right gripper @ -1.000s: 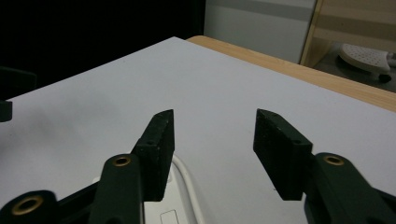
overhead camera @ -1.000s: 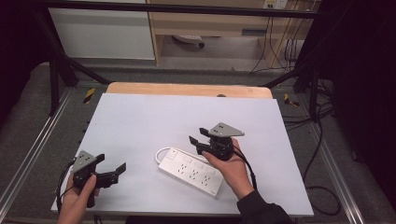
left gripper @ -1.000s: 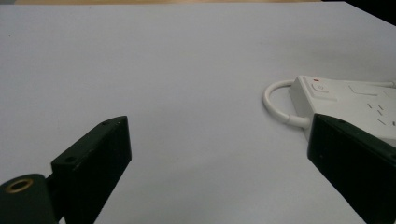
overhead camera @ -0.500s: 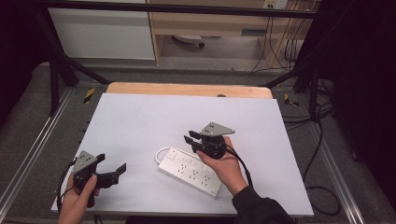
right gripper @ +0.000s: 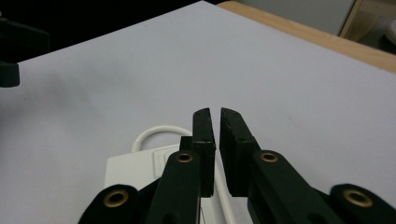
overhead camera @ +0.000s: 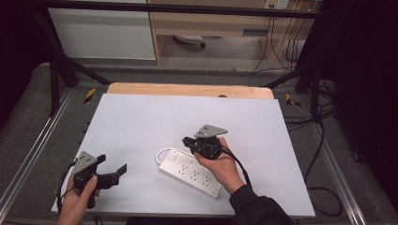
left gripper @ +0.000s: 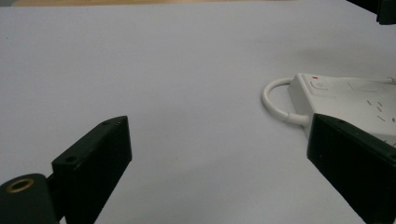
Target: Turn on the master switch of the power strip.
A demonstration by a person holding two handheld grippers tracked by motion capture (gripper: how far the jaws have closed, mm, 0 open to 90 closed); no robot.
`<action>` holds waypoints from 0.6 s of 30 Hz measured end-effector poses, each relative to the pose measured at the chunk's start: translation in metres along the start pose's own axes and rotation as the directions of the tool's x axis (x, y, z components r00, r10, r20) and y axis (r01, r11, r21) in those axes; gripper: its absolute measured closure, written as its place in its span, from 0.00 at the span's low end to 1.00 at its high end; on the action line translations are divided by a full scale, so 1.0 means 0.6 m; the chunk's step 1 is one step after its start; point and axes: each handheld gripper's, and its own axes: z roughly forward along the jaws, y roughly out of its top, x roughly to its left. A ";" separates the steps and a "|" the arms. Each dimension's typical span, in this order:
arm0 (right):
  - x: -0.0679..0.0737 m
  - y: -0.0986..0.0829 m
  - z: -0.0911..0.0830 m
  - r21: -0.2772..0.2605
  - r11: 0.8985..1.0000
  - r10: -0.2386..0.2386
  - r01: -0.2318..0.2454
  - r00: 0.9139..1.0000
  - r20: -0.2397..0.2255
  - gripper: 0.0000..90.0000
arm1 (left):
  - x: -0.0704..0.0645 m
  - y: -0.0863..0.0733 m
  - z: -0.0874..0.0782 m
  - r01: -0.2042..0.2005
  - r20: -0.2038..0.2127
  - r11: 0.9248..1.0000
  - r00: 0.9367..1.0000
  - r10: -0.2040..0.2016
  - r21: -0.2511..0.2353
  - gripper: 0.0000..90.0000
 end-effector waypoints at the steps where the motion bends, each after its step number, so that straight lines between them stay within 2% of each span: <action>1: 0.001 -0.001 0.004 0.021 1.000 0.004 -0.004 1.000 -0.002 0.98 | 0.000 0.000 0.000 -0.002 0.000 1.000 1.000 0.002 -0.001 0.07; 11: 0.013 -0.006 0.025 0.073 0.997 0.006 -0.003 0.999 -0.034 1.00 | -0.003 0.000 0.001 -0.016 -0.002 1.000 1.000 0.016 -0.002 0.07; 18: 0.020 -0.008 0.035 0.097 0.995 0.016 -0.013 0.999 -0.030 1.00 | -0.004 0.000 0.000 -0.024 -0.003 1.000 1.000 0.024 -0.002 0.07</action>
